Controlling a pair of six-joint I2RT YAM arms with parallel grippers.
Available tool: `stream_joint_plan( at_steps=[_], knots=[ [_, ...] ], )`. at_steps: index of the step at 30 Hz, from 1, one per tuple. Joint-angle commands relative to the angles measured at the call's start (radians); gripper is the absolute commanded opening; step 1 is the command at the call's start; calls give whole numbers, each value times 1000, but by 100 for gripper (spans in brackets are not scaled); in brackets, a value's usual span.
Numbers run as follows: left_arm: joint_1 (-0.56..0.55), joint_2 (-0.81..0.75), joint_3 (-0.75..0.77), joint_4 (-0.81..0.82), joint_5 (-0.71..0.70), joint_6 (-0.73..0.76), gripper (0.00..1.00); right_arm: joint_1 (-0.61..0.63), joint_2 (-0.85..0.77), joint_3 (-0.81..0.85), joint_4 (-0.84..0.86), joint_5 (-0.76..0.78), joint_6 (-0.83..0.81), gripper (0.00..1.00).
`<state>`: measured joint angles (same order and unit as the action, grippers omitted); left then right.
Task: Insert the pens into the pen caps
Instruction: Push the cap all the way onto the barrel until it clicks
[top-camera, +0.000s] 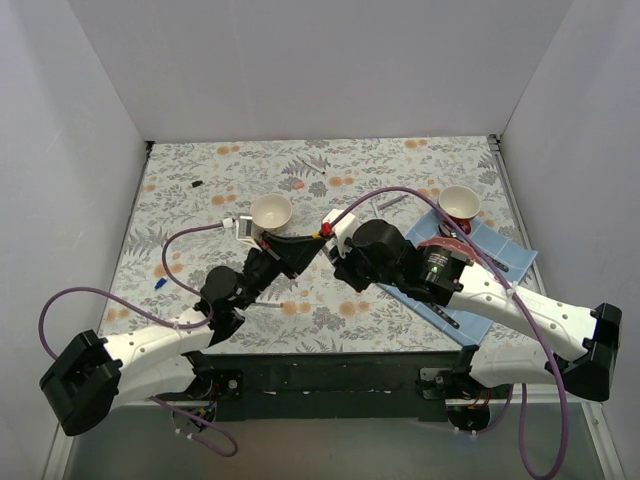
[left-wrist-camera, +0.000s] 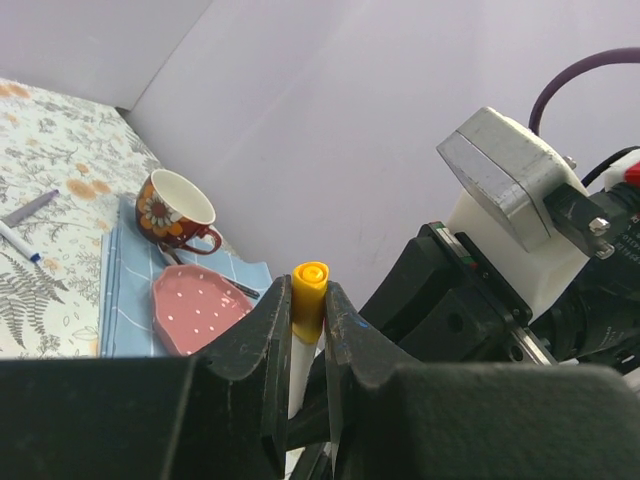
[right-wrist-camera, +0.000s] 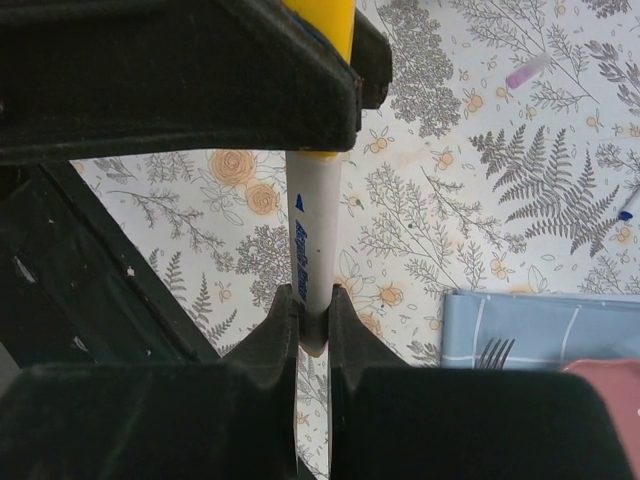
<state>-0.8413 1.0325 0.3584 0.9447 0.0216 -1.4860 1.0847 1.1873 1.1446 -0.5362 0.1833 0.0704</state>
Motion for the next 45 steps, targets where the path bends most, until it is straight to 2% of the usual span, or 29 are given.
stream_joint_plan(
  at_steps=[1,3,5,9,10,11,15,22,29,31,36,40,45],
  knots=[
    [-117,8,-88,-331,345,-11,0,-20,-34,138,930,75,-21,1],
    [-117,-17,-69,-310,368,-22,0,-20,-29,119,901,61,-26,1],
    [-117,-52,-21,-334,359,-22,7,-20,-38,80,897,19,-20,1],
    [-116,-156,92,-498,287,49,24,-20,-109,-66,889,-51,26,1],
    [-116,-164,124,-529,272,73,39,-22,-127,-86,886,-74,43,1],
    [-116,-170,175,-546,265,82,44,-22,-147,-104,890,-90,55,1],
    [-114,-178,281,-613,305,107,54,-19,-242,-184,898,-143,83,1],
    [-114,-192,384,-771,238,230,62,-19,-336,-233,815,-176,89,1],
    [-114,-164,453,-860,251,372,65,-19,-380,-255,777,-176,92,1],
    [-114,-135,485,-883,248,404,65,-19,-377,-255,765,-215,92,1],
    [-114,-89,518,-896,235,440,64,-19,-364,-261,760,-243,98,1],
    [-114,-100,514,-880,253,451,65,-20,-373,-282,757,-208,112,1],
    [-114,-138,547,-1020,198,513,68,-20,-384,-269,719,-189,114,1]
  ],
)
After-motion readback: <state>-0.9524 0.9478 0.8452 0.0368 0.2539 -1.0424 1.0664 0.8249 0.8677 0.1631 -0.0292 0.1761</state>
